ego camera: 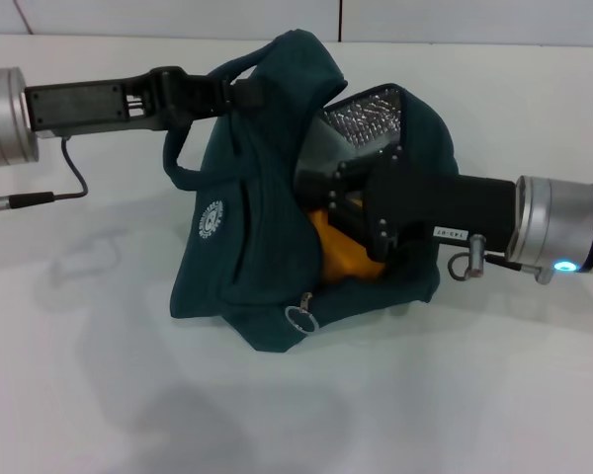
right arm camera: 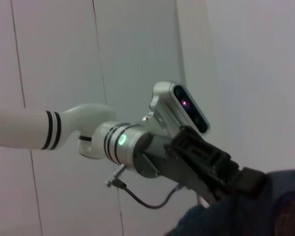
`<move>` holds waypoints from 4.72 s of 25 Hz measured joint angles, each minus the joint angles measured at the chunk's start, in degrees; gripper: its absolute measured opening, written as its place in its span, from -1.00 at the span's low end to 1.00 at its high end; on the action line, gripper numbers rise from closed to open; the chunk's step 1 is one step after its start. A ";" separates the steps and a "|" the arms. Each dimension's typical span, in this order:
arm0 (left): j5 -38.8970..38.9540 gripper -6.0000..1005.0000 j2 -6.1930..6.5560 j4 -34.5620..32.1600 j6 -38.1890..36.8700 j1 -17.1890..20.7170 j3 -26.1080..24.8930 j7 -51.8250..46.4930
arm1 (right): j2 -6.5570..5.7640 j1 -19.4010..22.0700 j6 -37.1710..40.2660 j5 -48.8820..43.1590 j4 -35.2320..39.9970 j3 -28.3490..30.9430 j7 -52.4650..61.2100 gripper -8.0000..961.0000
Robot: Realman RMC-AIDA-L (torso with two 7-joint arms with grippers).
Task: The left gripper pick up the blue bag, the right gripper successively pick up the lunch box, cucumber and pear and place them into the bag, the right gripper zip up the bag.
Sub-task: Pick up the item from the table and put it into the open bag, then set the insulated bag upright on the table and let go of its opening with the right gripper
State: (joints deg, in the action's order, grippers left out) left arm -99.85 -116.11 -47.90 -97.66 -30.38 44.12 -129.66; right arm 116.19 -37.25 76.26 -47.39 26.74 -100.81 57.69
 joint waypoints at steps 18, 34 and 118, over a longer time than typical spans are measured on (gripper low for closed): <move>0.00 -0.88 -0.41 0.00 -0.08 -0.04 0.09 -0.34 | -0.05 0.35 -5.48 0.26 2.74 2.39 -0.25 -0.82; 0.09 -0.88 -0.38 0.00 -0.26 -0.08 0.09 -0.19 | -0.02 -0.09 -10.44 0.64 3.60 0.16 5.61 -0.80; -0.01 -0.88 1.18 8.37 -0.13 1.18 -0.10 6.36 | -0.63 13.56 7.57 22.05 -2.12 13.27 -21.45 0.62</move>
State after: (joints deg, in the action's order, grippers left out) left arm -99.86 -114.93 -39.53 -97.78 -29.20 44.02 -123.30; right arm 115.56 -23.69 83.83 -25.34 24.62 -87.54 36.25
